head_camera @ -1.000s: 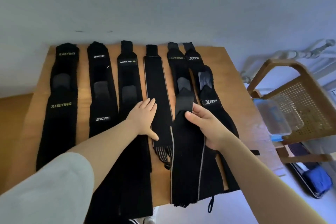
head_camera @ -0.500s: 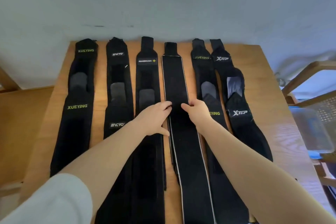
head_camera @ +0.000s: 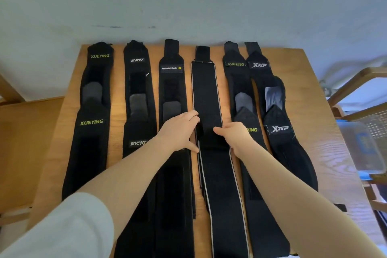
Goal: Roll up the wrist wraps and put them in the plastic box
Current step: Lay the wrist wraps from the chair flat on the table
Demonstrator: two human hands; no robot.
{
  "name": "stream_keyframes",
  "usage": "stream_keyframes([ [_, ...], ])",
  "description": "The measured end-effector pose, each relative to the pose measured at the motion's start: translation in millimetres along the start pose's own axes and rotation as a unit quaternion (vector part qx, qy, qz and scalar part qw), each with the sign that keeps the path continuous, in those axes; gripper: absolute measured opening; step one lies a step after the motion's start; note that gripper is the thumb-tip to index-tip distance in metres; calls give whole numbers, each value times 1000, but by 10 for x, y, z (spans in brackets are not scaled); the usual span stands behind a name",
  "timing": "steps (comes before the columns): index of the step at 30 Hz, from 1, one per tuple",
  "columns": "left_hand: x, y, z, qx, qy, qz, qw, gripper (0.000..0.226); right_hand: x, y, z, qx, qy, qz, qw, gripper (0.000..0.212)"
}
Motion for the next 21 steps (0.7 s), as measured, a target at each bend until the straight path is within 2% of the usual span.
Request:
stream_keyframes([
  [3,19,-6,9,-5,-7,5,1000,90,1,-1,10,-48,21,45,998,19],
  [7,41,8,-11,-5,-8,4,1000,92,67,48,-46,-17,44,46,998,39],
  [10,39,5,-24,-9,-15,7,1000,93,76,91,-77,19,-34,35,999,43],
  [12,32,-5,-22,-12,-22,11,1000,94,101,92,-110,3,-92,64,994,43],
  [14,18,-13,-21,-11,-42,20,999,97,97,39,-189,-72,-187,142,969,46],
  [16,23,-20,-5,2,-40,20,999,96,57,-107,-308,-190,-291,231,909,52],
  [17,34,-20,3,8,-25,16,1000,94,90,-177,-359,-258,-349,240,868,50],
  [18,47,-17,3,10,-9,10,1000,91,172,-222,-354,-315,-403,217,832,47],
  [19,58,-9,-2,8,3,4,1000,88,267,-240,-279,-351,-430,176,813,48],
  [21,70,4,-19,0,15,-3,1000,86,393,-265,-67,-340,-420,102,835,55],
])
Point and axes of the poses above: each hand's wrist, its own y-axis towards the middle knuckle, its own x-axis out of the palm, z = x × y, the point moved 7 cm from there along y, towards the middle knuckle, and after that the axes turned 4 degrees about -x, right-handed, at the moved point
